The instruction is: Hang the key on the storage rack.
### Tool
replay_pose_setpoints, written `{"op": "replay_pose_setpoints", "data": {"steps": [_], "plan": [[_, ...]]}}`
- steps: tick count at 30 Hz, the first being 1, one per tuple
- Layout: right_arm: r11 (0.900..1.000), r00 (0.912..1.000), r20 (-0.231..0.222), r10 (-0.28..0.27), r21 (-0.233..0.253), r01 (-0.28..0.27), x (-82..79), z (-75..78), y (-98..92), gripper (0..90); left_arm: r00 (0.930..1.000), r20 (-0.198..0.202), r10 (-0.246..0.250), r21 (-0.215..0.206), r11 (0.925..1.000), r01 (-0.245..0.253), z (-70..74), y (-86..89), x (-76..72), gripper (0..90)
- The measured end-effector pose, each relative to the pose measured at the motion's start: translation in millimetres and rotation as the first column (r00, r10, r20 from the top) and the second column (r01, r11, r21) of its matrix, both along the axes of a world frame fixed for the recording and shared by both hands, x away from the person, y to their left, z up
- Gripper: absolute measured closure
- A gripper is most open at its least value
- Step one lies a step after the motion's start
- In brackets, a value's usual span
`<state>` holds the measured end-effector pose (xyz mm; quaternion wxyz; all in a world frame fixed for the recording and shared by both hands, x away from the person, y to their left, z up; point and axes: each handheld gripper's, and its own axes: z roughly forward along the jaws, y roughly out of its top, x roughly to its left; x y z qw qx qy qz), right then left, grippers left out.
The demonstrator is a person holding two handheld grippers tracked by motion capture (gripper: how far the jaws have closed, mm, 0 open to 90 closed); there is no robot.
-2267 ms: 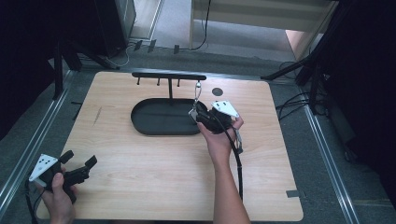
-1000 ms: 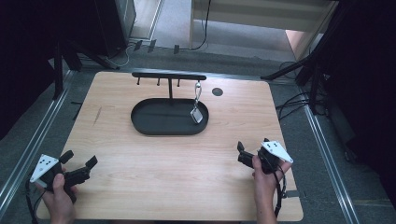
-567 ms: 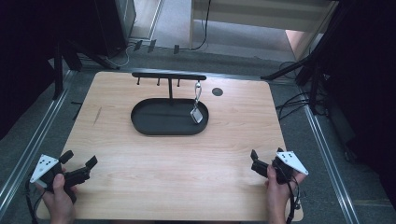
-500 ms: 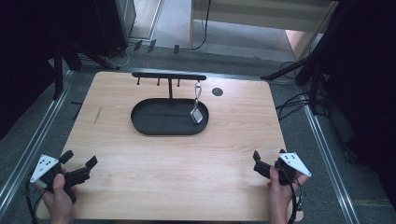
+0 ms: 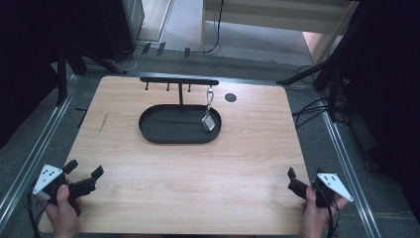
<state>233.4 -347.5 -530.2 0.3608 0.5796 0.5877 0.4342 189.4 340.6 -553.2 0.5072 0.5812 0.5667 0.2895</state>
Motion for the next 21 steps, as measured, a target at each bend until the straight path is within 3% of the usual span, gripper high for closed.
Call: {"op": "replay_pose_setpoints", "data": {"steps": [9,15,21], "plan": [[0.998,0.9988,0.005,-0.048,0.034,0.048,-17.5,-8.9,-27.4,0.0,1.0,0.0,-0.001,0.006,1.0,0.001,0.1,-0.5,0.0,0.0],[0.995,0.9974,0.021,-0.069,0.07,0.067,-23.3,-13.5,-36.3,0.0,1.0,-0.003,-0.001,0.013,0.9999,0.001,0.3,-1.4,0.4,0.0],[0.997,0.9979,0.042,-0.05,0.06,0.047,-24.7,-14.8,-34.4,0.0,0.9999,-0.009,-0.004,0.034,0.9994,0.005,0.5,-3.5,1.3,0.0]]}}
